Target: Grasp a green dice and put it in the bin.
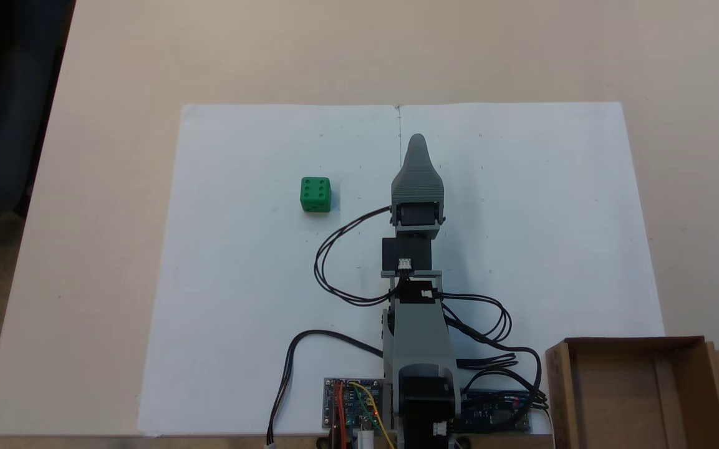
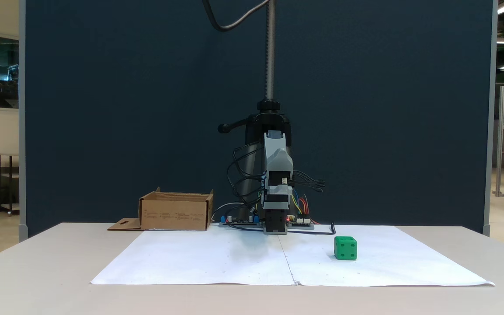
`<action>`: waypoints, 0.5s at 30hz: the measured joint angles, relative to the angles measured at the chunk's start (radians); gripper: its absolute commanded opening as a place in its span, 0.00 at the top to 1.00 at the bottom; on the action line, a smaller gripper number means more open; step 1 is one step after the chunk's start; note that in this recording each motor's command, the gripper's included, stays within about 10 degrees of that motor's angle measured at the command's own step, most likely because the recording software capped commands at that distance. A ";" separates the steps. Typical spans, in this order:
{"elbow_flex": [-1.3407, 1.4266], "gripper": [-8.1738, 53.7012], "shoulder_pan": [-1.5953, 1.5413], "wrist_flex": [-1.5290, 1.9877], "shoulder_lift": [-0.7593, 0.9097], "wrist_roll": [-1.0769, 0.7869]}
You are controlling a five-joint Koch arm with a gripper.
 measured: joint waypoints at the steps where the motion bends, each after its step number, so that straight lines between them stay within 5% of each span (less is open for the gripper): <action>1: 0.000 0.15 0.020 0.023 0.000 0.000; 15: 0.000 0.15 0.084 0.272 0.000 0.000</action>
